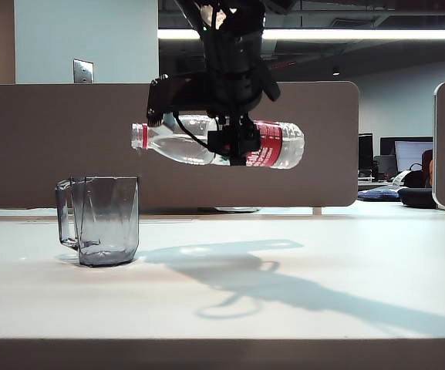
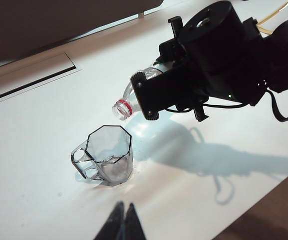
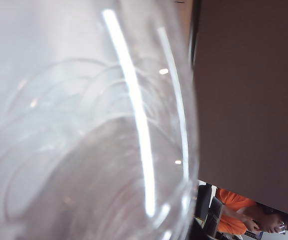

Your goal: Pick up the mineral water bottle on the table and pour water into the mug until it's half full.

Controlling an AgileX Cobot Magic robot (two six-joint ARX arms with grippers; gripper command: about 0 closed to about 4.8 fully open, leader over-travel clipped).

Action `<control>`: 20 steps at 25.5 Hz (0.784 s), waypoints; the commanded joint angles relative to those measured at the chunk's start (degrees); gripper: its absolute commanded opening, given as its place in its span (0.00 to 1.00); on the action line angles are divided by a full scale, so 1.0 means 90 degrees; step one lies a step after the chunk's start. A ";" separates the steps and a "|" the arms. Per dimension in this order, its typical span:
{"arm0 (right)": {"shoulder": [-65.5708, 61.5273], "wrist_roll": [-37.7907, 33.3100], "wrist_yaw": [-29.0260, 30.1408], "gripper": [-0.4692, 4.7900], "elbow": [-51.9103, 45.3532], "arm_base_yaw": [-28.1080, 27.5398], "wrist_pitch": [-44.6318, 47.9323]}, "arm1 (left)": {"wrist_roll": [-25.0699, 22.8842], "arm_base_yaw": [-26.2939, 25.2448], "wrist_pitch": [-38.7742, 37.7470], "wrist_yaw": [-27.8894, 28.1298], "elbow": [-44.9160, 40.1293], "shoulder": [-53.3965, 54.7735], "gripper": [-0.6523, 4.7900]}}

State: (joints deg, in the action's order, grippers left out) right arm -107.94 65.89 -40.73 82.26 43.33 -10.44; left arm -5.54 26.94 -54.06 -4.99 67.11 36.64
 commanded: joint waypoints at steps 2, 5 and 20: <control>0.0075 0.0039 -0.0204 0.59 0.0112 0.0017 0.0146 | 0.0019 -0.0010 0.0056 -0.0044 0.0017 -0.0005 0.11; 0.0078 0.0041 -0.0245 0.58 0.0112 0.0061 0.0085 | 0.0019 -0.0010 0.0053 -0.0041 0.0017 -0.0005 0.11; 0.0085 0.0063 -0.0245 0.55 0.0112 0.0085 -0.0032 | 0.0019 0.0015 0.0056 -0.0041 0.0017 -0.0005 0.11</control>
State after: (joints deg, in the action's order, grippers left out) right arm -107.94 66.48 -41.85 82.65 44.05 -12.56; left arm -5.52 26.98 -54.06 -4.99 67.11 36.64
